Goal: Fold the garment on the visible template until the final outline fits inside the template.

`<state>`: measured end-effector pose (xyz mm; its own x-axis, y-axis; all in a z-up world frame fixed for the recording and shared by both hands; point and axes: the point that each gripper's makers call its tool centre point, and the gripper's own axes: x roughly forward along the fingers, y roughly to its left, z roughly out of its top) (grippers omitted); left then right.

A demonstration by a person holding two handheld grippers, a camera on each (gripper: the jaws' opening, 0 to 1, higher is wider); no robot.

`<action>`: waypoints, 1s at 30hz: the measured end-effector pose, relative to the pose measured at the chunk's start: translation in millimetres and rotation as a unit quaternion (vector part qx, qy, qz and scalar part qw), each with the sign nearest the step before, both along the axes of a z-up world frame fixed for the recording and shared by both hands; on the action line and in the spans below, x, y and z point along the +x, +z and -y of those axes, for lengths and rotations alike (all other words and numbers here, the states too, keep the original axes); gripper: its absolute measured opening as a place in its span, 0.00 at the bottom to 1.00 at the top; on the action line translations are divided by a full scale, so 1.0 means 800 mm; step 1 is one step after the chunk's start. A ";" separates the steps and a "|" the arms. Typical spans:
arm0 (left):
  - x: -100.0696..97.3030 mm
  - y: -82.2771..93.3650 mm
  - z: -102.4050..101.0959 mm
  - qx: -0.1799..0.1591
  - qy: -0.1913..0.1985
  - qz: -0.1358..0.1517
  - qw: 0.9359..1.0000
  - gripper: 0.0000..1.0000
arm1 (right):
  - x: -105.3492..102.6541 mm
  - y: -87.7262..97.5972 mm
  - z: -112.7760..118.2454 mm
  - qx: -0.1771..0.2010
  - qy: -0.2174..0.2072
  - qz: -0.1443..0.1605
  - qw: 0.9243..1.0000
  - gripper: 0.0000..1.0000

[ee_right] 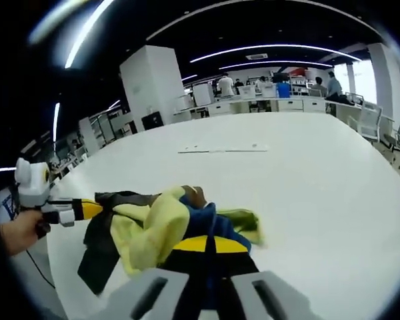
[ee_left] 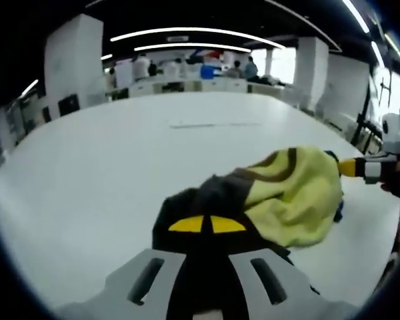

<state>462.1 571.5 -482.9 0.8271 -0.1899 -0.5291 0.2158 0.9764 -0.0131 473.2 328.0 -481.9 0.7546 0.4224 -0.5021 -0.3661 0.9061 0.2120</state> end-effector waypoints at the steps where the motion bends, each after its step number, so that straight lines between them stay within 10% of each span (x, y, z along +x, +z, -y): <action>1: 0.002 0.005 -0.002 0.002 -0.001 0.005 1.000 0.00 | 0.001 0.003 0.001 0.000 0.000 0.002 1.000 0.00; 30: 0.105 0.130 -0.084 -0.025 0.006 0.102 0.994 0.00 | 0.086 0.112 0.080 -0.011 -0.019 0.073 0.997 0.00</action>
